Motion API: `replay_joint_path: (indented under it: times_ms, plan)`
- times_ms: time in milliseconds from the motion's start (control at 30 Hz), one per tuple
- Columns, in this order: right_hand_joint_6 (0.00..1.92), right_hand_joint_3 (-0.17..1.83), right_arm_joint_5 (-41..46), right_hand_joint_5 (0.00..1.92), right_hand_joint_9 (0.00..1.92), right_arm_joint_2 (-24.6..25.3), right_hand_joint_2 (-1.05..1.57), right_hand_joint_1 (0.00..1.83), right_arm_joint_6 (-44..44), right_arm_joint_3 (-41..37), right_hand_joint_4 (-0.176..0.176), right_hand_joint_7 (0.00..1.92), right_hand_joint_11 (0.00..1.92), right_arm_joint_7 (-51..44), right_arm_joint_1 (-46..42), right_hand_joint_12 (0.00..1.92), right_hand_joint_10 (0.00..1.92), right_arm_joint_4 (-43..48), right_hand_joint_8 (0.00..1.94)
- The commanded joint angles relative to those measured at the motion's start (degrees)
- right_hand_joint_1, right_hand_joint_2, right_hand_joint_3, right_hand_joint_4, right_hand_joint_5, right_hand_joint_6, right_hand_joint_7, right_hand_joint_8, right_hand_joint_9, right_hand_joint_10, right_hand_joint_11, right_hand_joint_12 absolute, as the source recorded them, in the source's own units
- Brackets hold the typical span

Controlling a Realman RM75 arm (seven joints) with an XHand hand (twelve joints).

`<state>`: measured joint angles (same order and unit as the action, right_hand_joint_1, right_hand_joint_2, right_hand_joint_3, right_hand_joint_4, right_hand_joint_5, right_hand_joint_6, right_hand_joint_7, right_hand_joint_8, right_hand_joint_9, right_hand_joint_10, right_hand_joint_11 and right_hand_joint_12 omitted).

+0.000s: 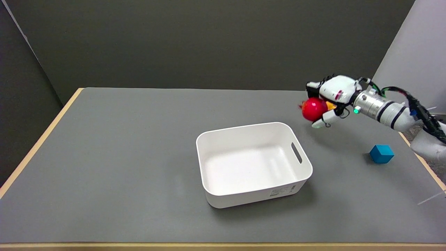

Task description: Pick up the pomegranate.

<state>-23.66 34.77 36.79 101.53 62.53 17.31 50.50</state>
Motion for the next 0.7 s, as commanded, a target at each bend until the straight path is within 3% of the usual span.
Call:
replay_joint_path:
  times_ms: [33,200,467,700]
  plan:
    - [1.59,0.36,4.19,0.61,0.83,0.97,1.04,1.34,5.34,-22.34,-0.147,0.84,0.90,-0.43,-8.96,1.75,1.40,11.27,1.28]
    - [1.59,0.38,9.22,0.62,0.83,1.13,1.03,1.35,8.59,-26.83,-0.146,0.84,0.89,1.02,-13.85,1.75,1.40,15.61,1.27]
    - [1.60,0.35,13.95,0.61,0.82,1.21,1.05,1.34,14.36,-27.74,-0.142,0.83,0.89,18.18,-17.69,1.78,1.40,22.45,1.28]
    - [1.59,0.36,21.44,0.61,0.82,2.30,1.05,1.34,14.28,-27.18,-0.141,0.83,0.89,21.35,-23.17,1.79,1.40,30.32,1.28]
